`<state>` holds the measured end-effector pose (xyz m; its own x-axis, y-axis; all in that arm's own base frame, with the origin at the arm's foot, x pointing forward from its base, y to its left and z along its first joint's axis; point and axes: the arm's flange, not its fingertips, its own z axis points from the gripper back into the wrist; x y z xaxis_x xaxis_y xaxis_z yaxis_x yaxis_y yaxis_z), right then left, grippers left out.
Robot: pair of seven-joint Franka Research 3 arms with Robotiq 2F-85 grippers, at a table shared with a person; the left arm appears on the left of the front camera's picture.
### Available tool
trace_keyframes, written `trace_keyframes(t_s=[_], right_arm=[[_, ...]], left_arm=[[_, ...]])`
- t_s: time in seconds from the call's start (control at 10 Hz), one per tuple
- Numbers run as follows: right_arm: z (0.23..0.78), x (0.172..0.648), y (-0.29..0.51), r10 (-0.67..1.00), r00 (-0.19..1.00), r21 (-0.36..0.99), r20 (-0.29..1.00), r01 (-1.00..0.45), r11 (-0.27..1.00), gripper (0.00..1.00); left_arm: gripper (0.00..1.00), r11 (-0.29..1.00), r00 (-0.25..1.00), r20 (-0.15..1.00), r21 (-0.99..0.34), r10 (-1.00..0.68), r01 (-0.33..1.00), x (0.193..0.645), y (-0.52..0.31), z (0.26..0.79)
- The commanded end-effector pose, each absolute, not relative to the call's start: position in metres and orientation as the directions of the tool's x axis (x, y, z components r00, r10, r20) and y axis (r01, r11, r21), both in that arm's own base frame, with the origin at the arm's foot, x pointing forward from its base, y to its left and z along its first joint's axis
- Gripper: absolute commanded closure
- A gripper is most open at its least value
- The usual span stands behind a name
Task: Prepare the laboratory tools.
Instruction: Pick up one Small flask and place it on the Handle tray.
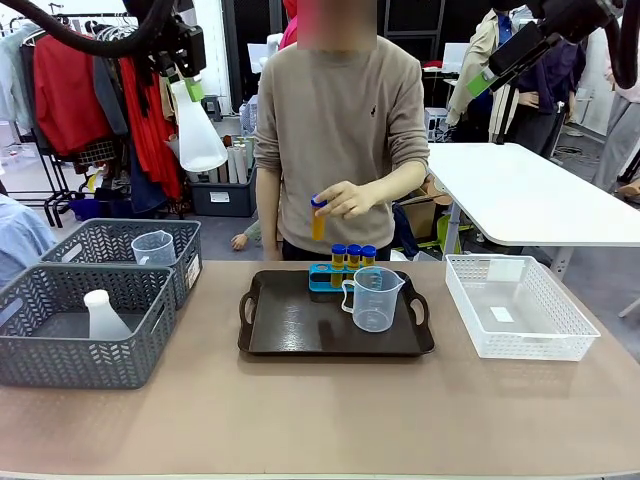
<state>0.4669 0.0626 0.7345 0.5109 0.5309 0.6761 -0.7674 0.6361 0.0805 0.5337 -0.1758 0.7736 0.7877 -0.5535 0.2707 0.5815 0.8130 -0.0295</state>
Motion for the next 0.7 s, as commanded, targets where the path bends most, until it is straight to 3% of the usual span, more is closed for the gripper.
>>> trace_keyframes(t_s=[0.0,0.6], right_arm=[[0.7357,0.4661,0.0622,0.531,0.508,0.08,0.678,-0.769,0.634,0.0],[0.7357,0.4661,0.0622,0.531,0.508,0.08,0.678,-0.769,0.634,0.0]], left_arm=[[1.0,0.813,0.794,0.241,-0.032,-0.559,0.582,0.5325,-0.1722,0.7771],[1.0,0.813,0.788,0.271,-0.03,-0.553,0.581,0.5337,-0.1758,0.7736]])
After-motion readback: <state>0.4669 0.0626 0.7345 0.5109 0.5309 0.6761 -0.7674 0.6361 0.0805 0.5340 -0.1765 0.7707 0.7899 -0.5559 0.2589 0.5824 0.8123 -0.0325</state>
